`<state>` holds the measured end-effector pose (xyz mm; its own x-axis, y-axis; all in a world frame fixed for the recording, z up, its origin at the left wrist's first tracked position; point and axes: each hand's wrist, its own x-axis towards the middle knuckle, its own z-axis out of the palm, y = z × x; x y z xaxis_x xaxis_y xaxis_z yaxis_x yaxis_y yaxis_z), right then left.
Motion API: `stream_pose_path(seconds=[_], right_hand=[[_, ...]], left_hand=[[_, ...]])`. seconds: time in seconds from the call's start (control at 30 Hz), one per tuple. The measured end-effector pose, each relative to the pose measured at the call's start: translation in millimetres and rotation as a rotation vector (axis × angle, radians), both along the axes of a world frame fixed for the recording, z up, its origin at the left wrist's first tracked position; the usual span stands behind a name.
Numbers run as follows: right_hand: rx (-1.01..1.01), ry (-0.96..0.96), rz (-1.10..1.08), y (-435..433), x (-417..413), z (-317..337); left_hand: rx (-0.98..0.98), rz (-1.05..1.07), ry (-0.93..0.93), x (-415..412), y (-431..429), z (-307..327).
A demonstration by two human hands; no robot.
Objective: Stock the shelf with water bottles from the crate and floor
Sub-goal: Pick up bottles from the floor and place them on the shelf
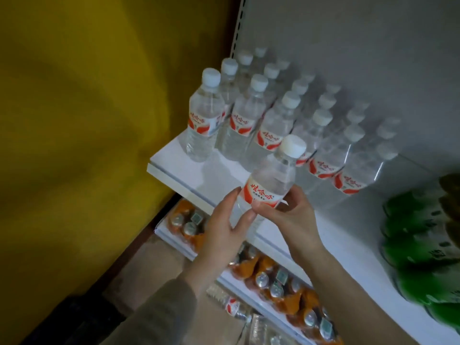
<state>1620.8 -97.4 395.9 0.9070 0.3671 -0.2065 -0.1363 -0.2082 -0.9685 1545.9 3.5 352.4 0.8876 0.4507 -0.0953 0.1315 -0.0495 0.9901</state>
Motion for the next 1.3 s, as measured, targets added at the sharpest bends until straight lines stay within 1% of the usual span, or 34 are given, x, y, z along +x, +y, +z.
stream_pose_path(seconds=[0.17, 0.27, 0.37, 0.57, 0.73, 0.93, 1.1, 1.3], right_hand=[[0.046, -0.043, 0.019, 50.0, 30.1, -6.5], [0.063, -0.079, 0.002, 73.7, 45.3, -13.0], [0.07, -0.106, -0.016, 91.8, 58.3, -18.7], [0.075, -0.142, -0.013, 108.3, 77.2, -28.9], [0.055, -0.21, 0.008, 115.5, 84.3, -33.4], [-0.114, -0.314, 0.052, 115.0, 87.2, -33.7], [-0.083, -0.242, 0.056, 112.6, 89.9, -33.8], [-0.084, -0.228, 0.064, 113.1, 91.9, -34.3]], left_hand=[[-0.063, 0.104, 0.134, 30.6, 40.6, -2.9], [-0.136, 0.191, 0.277, 50.9, 54.7, -1.7], [-0.169, 0.202, 0.353, 69.0, 64.2, -3.4], [-0.205, 0.205, 0.348, 90.7, 76.6, -9.3], [-0.154, 0.219, 0.344, 99.4, 81.1, -15.8], [-0.151, 0.264, 0.262, 99.7, 81.2, -16.5], [-0.15, 0.292, 0.219, 99.8, 80.0, -15.7], [-0.146, 0.291, 0.21, 101.4, 80.0, -16.9]])
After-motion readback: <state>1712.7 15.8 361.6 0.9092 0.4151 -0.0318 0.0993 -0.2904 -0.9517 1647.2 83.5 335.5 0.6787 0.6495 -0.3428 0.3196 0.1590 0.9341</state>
